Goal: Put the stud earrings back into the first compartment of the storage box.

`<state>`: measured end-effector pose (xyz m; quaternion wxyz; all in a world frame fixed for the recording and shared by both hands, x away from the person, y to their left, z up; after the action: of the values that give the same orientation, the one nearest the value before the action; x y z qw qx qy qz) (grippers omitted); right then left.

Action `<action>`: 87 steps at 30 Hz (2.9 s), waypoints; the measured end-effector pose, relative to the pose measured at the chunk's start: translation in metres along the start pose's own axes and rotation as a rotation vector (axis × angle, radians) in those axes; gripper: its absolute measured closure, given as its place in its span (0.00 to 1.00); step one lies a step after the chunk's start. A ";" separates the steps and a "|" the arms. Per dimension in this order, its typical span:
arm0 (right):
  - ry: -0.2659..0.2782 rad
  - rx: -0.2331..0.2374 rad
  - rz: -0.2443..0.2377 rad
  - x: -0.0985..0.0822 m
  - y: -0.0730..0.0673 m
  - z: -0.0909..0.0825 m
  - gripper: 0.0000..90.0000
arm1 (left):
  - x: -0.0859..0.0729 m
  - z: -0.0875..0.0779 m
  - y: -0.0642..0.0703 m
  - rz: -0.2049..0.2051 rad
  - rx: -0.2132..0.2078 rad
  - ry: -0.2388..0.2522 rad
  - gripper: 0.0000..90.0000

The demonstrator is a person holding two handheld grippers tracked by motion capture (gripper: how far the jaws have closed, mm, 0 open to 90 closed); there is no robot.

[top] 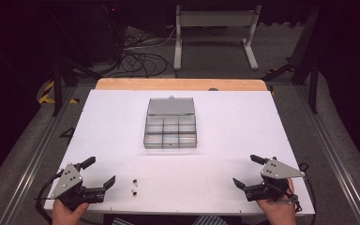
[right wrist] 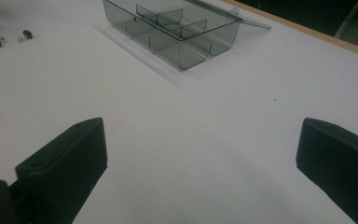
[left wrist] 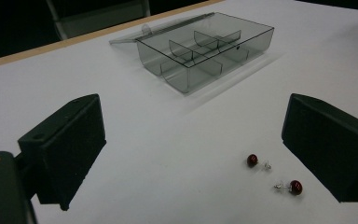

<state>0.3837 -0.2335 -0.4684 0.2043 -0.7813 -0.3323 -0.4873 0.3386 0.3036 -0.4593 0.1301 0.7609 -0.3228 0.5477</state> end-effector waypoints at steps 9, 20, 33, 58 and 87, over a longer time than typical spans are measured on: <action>-0.002 0.010 -0.010 0.000 -0.002 0.002 0.03 | 0.004 0.000 0.003 0.012 -0.003 -0.021 0.09; -0.015 0.014 -0.021 0.000 -0.005 0.004 0.03 | 0.009 -0.003 0.002 -0.027 -0.054 -0.021 0.09; -0.022 0.028 -0.022 -0.001 -0.006 0.007 0.03 | 0.021 -0.007 0.003 -0.030 -0.053 -0.044 0.11; -0.039 0.055 -0.029 -0.002 -0.006 0.009 0.03 | 0.055 0.018 0.018 -0.003 -0.124 -0.092 0.12; -0.043 0.080 -0.031 -0.002 -0.007 0.010 0.03 | 0.061 0.053 0.035 -0.037 -0.250 -0.192 0.16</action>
<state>0.3845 -0.2230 -0.4751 0.2204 -0.7775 -0.3679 -0.4599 0.3682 0.2267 -0.4287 0.2022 0.7934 -0.3855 0.4254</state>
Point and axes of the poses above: each handheld gripper's, and its own axes: z roughly forward along the jaws, x roughly out of its top, y roughly to its right, the point moved 1 cm from there along z, roughly forward along the jaws, and after that the axes turned 6 degrees about z, right-handed, at the moved point
